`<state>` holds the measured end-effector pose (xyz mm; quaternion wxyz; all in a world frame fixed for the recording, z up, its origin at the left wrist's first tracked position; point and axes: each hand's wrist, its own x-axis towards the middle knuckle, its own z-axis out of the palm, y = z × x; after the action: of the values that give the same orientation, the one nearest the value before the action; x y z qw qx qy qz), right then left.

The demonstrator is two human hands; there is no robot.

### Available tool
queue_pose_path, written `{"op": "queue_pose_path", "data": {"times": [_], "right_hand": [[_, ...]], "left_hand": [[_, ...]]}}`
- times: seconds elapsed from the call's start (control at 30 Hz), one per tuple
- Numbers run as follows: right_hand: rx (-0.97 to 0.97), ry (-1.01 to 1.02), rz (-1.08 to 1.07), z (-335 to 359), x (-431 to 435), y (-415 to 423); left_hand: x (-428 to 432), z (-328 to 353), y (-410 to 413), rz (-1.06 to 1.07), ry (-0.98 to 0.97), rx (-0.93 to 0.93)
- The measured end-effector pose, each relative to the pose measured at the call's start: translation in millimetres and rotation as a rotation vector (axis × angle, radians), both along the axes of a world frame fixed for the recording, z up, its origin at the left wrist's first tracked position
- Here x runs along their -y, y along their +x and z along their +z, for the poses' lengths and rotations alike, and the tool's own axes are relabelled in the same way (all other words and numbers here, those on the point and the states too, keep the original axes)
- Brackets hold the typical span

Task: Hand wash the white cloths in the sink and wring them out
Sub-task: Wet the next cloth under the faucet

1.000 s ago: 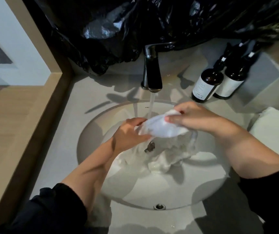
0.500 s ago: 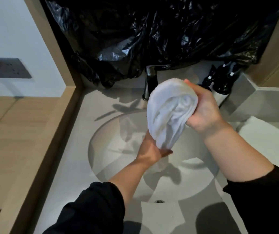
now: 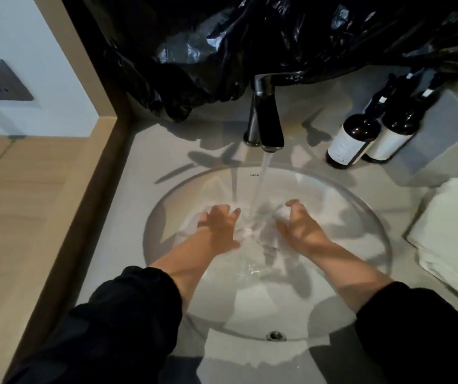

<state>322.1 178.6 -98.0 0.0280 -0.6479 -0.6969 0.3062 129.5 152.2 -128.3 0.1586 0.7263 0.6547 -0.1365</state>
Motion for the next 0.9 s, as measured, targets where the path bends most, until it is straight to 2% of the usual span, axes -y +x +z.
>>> {"op": "queue_pose_path", "data": {"times": [0.07,0.13,0.2,0.3,0.4,0.47,0.6,0.67,0.73,0.77,0.8,0.83,0.87,0.9], "right_hand": [[0.123,-0.040,0.078,-24.5,0.7,-9.0],[0.370,-0.061,0.293,-41.8,2.8,-17.6],[0.631,0.029,0.467,-56.4,6.5,-24.2],[0.749,0.224,0.527,-75.0,3.1,-34.6],[0.699,0.332,0.579,-87.8,-8.4,-32.2],[0.562,0.345,0.566,-86.3,-17.3,-28.7],[0.295,0.158,0.337,-77.2,-47.4,-21.1],[0.209,0.034,0.111,-66.5,-56.5,-10.9],[-0.054,-0.018,-0.172,-56.7,-58.9,4.4],[-0.134,0.018,-0.226,-48.0,-50.1,5.5],[-0.142,0.105,-0.188,-43.9,-39.6,3.0],[-0.102,0.246,-0.062,-43.2,-27.1,-0.7],[-0.009,0.375,0.114,-45.1,-14.2,-5.3],[0.123,0.414,0.299,-49.7,-2.0,-12.7]], "left_hand": [[2.7,-17.6,1.1,-0.031,-0.093,-0.044],[6.1,-32.6,4.0,0.000,-0.118,-0.033],[6.7,-41.8,7.6,0.004,-0.082,-0.038],[5.5,-49.0,8.7,-0.012,0.003,-0.019],[3.5,-47.7,7.7,0.007,-0.009,0.067],[-0.7,-42.9,7.3,0.060,-0.051,0.133],[-9.9,-31.3,6.3,0.093,-0.049,0.144],[-11.6,-24.4,2.7,0.000,0.091,0.038],[-11.7,-19.7,-3.2,-0.095,0.203,-0.048],[-11.2,-19.0,-5.4,-0.101,0.201,-0.064],[-9.7,-20.3,-6.9,-0.089,0.165,-0.064],[-7.6,-23.3,-6.8,-0.067,0.108,-0.051],[-4.5,-28.1,-5.3,-0.044,0.053,-0.031],[-0.3,-33.6,-3.3,-0.033,0.016,-0.015]]}}
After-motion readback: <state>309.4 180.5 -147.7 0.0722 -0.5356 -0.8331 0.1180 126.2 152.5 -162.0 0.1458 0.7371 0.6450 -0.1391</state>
